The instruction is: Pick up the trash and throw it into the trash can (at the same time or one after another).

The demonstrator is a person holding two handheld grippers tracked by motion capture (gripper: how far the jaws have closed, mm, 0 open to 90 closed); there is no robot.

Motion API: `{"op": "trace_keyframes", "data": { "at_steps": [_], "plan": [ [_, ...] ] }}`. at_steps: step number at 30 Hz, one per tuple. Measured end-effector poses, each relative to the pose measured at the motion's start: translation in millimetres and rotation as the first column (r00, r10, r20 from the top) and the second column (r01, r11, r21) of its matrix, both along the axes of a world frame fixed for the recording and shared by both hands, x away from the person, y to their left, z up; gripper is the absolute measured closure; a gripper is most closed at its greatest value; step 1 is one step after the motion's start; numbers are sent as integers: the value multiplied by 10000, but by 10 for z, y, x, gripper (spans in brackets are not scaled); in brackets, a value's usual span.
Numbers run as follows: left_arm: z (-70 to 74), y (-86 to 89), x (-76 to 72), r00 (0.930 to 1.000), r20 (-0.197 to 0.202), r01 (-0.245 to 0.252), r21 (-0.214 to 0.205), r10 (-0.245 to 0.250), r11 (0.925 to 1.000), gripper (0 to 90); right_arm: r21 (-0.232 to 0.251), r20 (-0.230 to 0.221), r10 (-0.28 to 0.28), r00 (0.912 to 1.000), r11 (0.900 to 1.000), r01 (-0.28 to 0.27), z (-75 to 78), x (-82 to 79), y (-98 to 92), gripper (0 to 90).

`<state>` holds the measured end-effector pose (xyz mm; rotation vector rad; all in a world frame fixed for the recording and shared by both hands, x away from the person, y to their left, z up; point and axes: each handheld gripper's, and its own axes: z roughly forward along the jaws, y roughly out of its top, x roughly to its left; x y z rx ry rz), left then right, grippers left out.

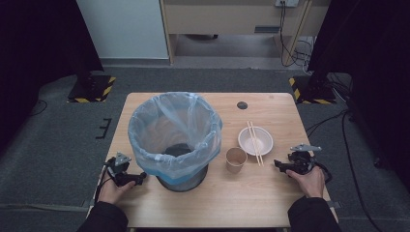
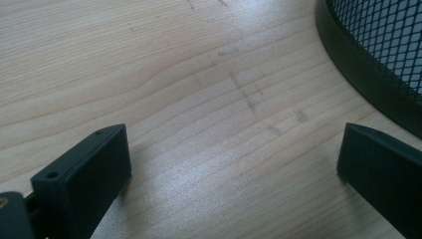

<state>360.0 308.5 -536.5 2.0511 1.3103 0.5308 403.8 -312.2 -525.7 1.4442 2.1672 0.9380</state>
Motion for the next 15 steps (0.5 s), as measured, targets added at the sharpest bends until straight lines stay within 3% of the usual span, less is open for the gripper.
{"op": "trace_keyframes", "data": {
  "at_steps": [2,4,6,7,9,15],
  "plan": [
    [0,-1,-3,10000,1,11,5,-11,10000,0,161,234,-461,9987,9988,457,50,-21,-29,289],
    [1,-2,-4,10000,-8,7,13,-7,10000,0,281,353,-580,9977,9980,570,76,-25,-39,293],
    [0,-6,-7,10000,2,-11,2,11,10000,0,985,874,-1124,9898,9897,1037,199,-51,-60,300],
    [0,-6,-7,10000,2,-11,2,11,10000,0,985,874,-1124,9898,9897,1037,199,-51,-60,300],
    [0,-9,-11,10000,5,-29,8,29,10000,0,1432,1341,-1307,9823,9834,1113,318,-80,-45,293],
    [0,-13,-15,10000,11,-48,16,48,10000,0,1905,1775,-1603,9710,9736,1259,476,-121,-26,291]
  ]
}}
